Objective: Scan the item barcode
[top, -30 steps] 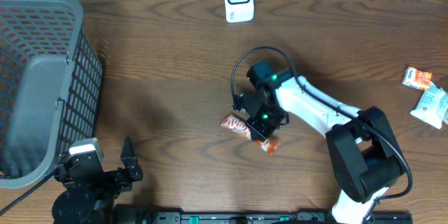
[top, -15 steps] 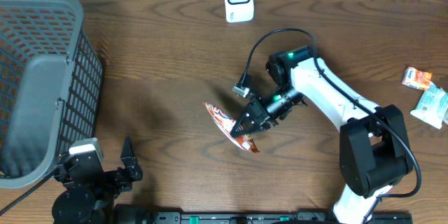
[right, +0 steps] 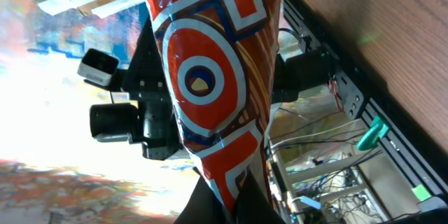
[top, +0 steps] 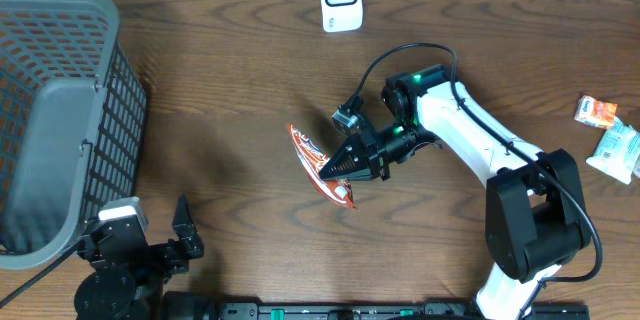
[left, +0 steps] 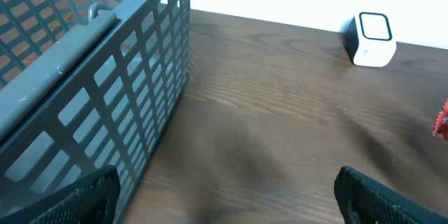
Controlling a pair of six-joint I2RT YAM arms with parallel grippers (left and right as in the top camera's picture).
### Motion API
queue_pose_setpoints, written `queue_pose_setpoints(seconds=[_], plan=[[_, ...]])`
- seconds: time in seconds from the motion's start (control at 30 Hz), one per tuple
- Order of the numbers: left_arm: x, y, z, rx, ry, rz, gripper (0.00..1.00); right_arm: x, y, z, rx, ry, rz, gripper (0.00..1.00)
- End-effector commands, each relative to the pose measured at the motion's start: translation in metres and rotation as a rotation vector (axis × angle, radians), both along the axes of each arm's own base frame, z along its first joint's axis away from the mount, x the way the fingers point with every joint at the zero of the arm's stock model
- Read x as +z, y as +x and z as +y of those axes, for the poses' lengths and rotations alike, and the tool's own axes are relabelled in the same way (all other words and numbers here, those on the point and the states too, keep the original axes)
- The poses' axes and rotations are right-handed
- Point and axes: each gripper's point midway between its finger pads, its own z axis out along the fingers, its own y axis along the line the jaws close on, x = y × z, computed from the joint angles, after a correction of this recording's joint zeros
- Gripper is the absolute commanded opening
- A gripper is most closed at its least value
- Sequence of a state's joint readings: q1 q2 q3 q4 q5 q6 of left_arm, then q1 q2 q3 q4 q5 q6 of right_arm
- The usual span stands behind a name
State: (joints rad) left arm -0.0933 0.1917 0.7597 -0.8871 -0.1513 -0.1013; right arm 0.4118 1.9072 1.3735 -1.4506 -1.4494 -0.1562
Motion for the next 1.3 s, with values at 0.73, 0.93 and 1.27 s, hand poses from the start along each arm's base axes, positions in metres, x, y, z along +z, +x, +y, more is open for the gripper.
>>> queue_pose_setpoints(seconds=[0.73, 0.93, 1.27], plan=[[0.001, 0.000, -0.001, -0.005, -0.005, -0.005, 0.98, -0.146, 0.099, -0.088, -0.065, -1.010, -0.569, 0.02], [0.001, 0.000, -0.001, -0.005, -0.005, -0.005, 0.98, -0.148, 0.098, -0.089, -0.094, -1.025, -0.535, 0.01], [0.001, 0.000, -0.001, -0.005, -0.005, -0.005, 0.98, -0.187, 0.081, -0.073, -0.124, -0.910, -0.465, 0.01]])
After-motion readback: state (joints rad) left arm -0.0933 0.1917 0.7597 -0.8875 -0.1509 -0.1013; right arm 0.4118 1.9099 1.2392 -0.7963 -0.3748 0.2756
